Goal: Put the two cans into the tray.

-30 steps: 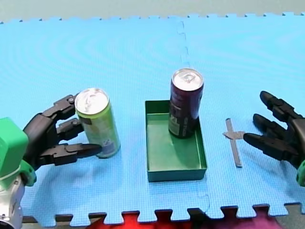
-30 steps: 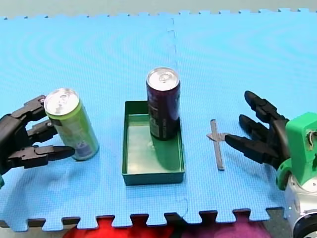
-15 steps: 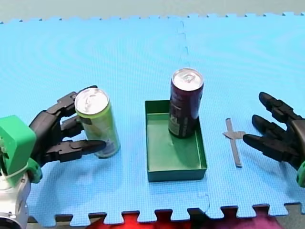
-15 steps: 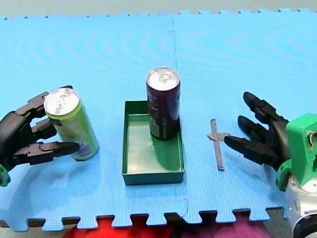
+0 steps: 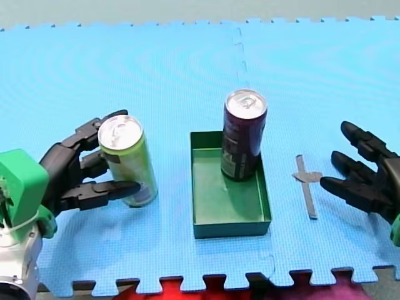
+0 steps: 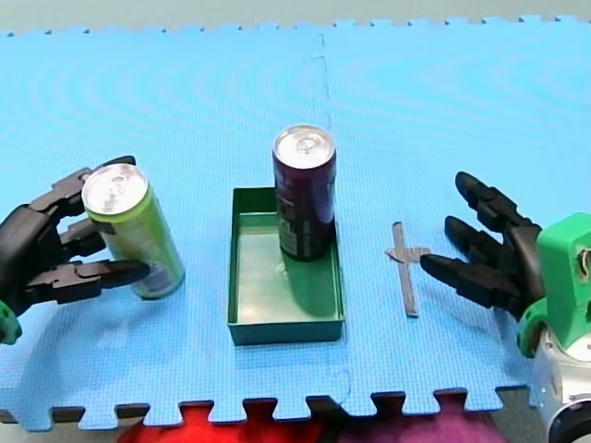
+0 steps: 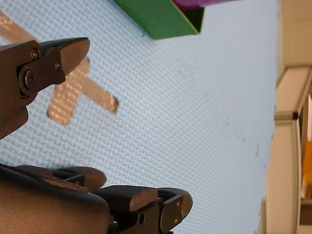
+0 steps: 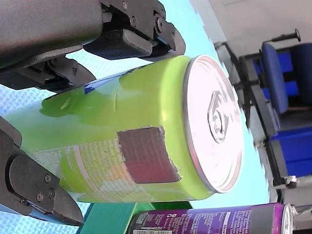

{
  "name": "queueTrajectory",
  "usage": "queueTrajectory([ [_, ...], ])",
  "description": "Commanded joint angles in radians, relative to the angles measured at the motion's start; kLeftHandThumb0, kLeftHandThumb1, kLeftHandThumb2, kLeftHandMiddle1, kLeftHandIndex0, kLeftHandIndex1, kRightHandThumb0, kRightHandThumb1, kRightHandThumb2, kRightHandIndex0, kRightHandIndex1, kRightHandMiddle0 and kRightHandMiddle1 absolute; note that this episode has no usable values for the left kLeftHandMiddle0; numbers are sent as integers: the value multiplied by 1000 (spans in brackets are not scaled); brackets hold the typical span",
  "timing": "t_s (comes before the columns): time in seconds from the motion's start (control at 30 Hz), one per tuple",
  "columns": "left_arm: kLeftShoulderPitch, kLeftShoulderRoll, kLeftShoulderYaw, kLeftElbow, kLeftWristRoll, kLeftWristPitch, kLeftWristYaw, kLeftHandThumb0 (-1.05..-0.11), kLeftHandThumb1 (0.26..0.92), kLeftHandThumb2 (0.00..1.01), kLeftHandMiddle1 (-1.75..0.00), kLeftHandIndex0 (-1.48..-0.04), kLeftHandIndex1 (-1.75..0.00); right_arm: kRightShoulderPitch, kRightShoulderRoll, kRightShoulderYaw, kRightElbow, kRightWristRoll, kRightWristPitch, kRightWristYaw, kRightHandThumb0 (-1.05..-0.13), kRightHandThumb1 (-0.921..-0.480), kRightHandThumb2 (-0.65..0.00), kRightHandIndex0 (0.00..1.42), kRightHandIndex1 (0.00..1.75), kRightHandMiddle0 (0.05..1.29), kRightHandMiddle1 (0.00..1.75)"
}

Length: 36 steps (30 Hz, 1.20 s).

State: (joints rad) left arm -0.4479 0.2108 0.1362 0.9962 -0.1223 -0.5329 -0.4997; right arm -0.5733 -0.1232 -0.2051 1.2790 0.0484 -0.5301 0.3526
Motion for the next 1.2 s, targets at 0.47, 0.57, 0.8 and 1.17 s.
queueTrajectory([
  [0.47, -27, 1, -8, 40, 8, -23, -16, -1048, 683, 7, -10, -350, -11, 9, -1, -5, -25, 18, -1, -5, -924, -771, -1, 340, 0, 315, 1],
  [0.57, -28, 1, -8, 40, 6, -23, -26, -1048, 686, 7, -9, -349, -9, 11, 1, -6, -33, 22, -1, -5, -924, -775, -2, 338, 0, 315, 1],
  [0.8, -30, 1, -9, 42, 6, -18, -41, -1048, 690, 7, -6, -341, -3, 13, 2, -4, -40, 26, 4, -9, -921, -781, -3, 335, 0, 312, 0],
  [1.17, -29, -8, -14, 34, 8, -17, -36, -1048, 695, 5, -24, -397, -31, 15, 3, 1, -43, 25, 11, -21, -931, -790, -3, 332, 0, 309, 0],
])
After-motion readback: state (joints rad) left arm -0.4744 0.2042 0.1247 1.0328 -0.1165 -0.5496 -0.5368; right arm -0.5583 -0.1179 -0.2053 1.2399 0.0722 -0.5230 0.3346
